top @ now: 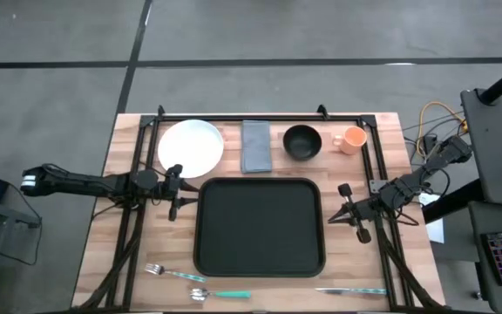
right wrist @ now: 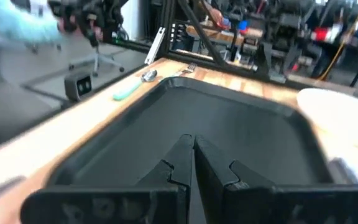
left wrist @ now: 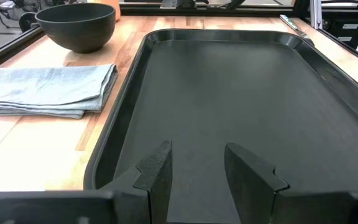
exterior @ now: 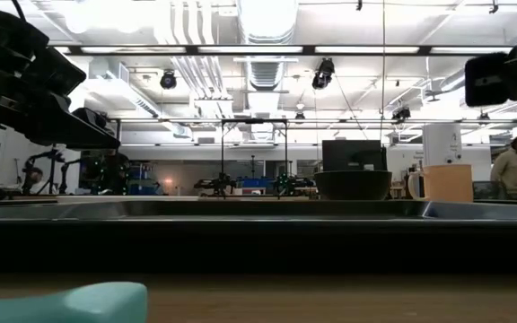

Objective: Set up tray
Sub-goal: Put the orange mug on the black serving tray

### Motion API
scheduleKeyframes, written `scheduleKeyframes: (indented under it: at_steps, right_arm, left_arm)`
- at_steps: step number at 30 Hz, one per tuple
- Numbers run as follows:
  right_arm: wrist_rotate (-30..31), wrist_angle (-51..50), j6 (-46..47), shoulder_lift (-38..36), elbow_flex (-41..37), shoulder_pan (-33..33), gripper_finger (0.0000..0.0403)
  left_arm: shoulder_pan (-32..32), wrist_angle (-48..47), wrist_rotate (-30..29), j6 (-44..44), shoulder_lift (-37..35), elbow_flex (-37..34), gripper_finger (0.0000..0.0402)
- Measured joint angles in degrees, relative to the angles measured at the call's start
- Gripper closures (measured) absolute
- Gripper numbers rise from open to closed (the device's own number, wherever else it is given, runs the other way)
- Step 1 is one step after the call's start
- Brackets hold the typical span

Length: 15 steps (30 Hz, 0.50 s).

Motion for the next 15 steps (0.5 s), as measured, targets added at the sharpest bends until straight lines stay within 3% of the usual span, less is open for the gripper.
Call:
scheduleKeyframes:
  at_steps: [8,15]
  right_arm:
    - [0.0,3.31,21.05,0.0,0.0,0.0,0.0394]
    - [0.04,6.4,16.44,0.0,0.0,0.0,0.0394]
  left_arm:
    - [0.01,1.25,-0.02,0.02,0.0,0.0,0.0275]
    - [0.02,1.65,-0.01,0.02,0.0,0.0,0.0275]
